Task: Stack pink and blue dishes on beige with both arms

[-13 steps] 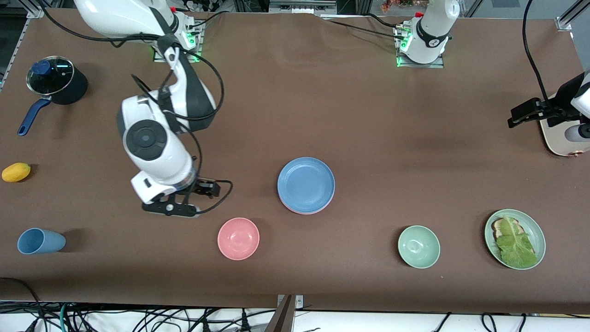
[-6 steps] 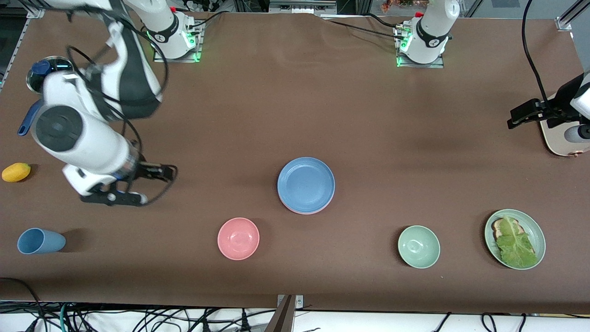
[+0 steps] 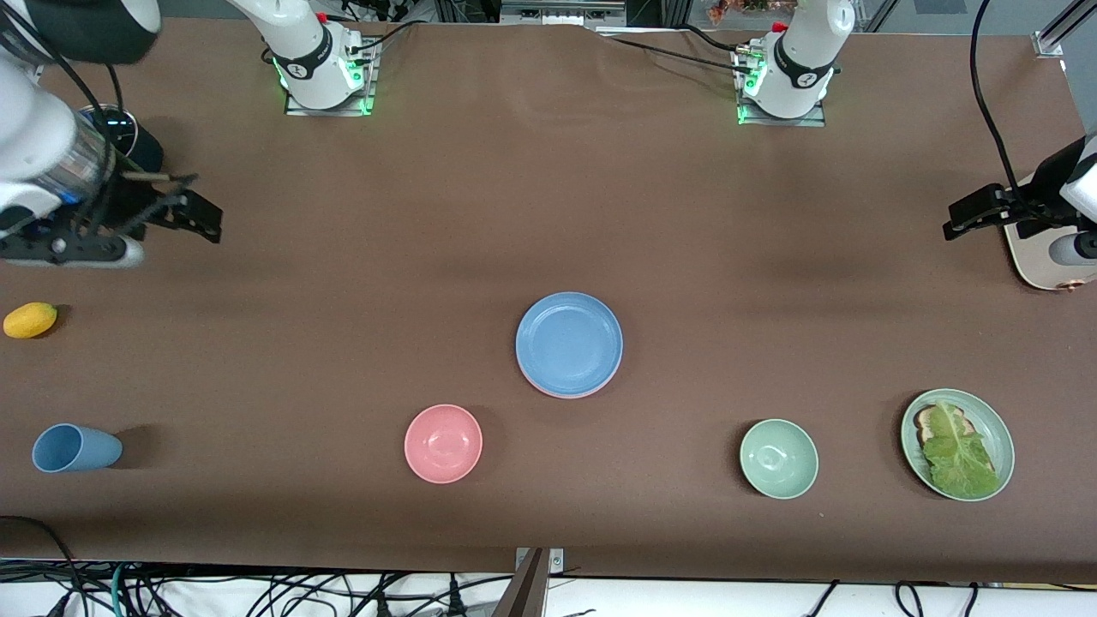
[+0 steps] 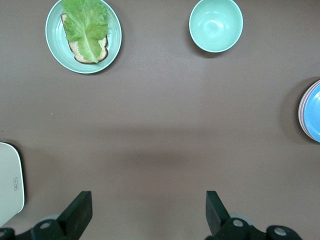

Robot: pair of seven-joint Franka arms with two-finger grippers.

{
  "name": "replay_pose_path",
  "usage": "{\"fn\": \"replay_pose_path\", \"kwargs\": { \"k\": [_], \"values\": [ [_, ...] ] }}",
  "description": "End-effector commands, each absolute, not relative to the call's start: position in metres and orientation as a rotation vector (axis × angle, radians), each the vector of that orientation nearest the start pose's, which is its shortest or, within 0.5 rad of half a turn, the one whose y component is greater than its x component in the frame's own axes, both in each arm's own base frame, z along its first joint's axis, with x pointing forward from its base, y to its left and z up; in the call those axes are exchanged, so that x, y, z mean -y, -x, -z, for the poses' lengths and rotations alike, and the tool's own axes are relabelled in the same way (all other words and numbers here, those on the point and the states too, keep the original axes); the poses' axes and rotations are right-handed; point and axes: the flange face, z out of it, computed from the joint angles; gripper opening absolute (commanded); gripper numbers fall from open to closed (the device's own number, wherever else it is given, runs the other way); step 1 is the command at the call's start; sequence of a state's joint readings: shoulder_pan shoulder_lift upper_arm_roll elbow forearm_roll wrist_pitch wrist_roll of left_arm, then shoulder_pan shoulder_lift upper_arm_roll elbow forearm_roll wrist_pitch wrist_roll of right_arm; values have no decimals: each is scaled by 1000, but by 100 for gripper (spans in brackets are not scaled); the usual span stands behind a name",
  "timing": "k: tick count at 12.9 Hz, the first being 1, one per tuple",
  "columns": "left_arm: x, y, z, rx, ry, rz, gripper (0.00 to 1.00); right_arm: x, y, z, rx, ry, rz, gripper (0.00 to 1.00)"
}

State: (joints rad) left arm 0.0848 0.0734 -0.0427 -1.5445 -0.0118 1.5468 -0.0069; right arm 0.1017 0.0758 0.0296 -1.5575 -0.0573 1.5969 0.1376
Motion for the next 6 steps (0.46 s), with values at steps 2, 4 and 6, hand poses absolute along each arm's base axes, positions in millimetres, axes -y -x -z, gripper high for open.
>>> {"fn": "replay_pose_path", "kwargs": {
  "k": [2, 4, 6],
  "values": [
    [-22, -576, -599, 42, 3176, -93, 100, -65, -567, -598, -2, 3161, -91, 100],
    [-21, -576, -599, 39, 3176, -93, 100, -73, -556, -602, -6, 3121, -153, 100],
    [-22, -576, -600, 42, 3176, -91, 100, -78, -554, -603, 9, 3120, -173, 100]
  ]
}}
